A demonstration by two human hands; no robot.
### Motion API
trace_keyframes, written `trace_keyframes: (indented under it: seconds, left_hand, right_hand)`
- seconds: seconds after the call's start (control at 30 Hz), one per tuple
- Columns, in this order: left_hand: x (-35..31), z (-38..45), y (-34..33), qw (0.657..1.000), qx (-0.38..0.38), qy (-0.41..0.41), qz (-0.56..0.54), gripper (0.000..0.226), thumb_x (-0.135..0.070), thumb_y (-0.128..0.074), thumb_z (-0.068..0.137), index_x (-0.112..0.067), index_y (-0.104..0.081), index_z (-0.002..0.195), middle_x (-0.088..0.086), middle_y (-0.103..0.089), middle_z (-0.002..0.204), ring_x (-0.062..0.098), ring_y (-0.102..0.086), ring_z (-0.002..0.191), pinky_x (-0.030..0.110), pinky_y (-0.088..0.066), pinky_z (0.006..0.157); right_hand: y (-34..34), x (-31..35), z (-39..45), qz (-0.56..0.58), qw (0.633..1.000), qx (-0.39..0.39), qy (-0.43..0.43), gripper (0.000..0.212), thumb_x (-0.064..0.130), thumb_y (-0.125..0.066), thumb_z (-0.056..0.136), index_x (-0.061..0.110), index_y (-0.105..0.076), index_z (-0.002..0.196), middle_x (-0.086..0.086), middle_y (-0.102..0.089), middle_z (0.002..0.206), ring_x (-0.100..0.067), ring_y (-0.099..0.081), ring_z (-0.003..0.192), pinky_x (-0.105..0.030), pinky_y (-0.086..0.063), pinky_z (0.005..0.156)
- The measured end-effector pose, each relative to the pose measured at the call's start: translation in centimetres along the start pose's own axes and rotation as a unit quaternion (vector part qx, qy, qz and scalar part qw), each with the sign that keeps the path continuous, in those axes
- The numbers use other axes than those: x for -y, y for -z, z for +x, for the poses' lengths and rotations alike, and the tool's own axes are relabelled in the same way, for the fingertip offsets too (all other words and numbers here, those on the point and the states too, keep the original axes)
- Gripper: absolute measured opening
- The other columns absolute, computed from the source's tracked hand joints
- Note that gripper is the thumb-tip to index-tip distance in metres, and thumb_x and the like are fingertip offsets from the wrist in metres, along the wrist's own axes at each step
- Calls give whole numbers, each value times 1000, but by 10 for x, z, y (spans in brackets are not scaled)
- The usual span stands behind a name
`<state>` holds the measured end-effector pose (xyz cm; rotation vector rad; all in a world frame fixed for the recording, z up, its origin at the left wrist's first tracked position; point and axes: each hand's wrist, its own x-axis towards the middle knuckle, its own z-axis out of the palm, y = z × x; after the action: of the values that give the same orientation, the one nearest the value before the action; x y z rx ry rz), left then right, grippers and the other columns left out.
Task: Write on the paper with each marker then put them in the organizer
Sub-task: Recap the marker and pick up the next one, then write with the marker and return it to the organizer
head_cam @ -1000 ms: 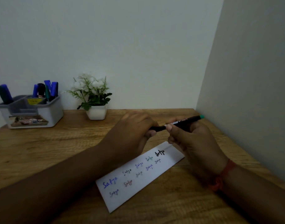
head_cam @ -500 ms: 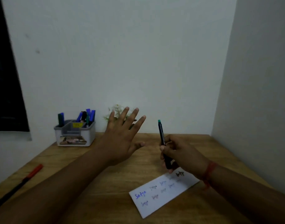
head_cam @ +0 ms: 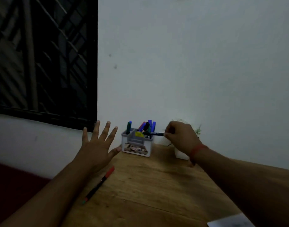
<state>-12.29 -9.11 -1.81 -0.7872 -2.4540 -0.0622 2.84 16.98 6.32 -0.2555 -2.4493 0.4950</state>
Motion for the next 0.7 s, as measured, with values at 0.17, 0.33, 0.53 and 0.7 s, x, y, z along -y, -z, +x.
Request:
trace_keyframes:
  seconds: [0.17,0.33,0.53,0.7]
  left_hand:
    - [10,-2,-11,998,38,31,-50,84,-82,28,64,-41,40,137,-4,40,153,28,39,139,63,11,112]
    - [11,-5,-16,996,65,16,-53,81,-82,10,75,-41,37,138,-4,37,155,29,40,139,64,14,111]
    - [11,-5,-15,995,98,4,-32,89,-79,-23,87,-38,35,141,-1,39,154,30,42,137,66,12,111]
    - [13,-8,-11,991,117,-9,-57,86,-75,-28,89,-38,21,150,-2,30,158,29,37,140,65,13,111]
  right_hand:
    - [-33,41,66,-50,998,-24,40,8,13,-66,93,6,-70,94,-14,-72,97,-27,-66,94,-37,-56,82]
    - [-59,63,98,-103,994,3,42,9,10,-63,95,5,-70,99,-15,-71,103,-30,-66,96,-42,-58,87]
    - [-78,78,113,-111,992,47,37,26,-6,-58,92,5,-70,113,-14,-68,120,-29,-62,113,-38,-54,97]
    - [-83,73,110,-64,997,33,29,39,-8,-53,90,11,-63,123,-14,-63,123,-28,-60,111,-35,-54,92]
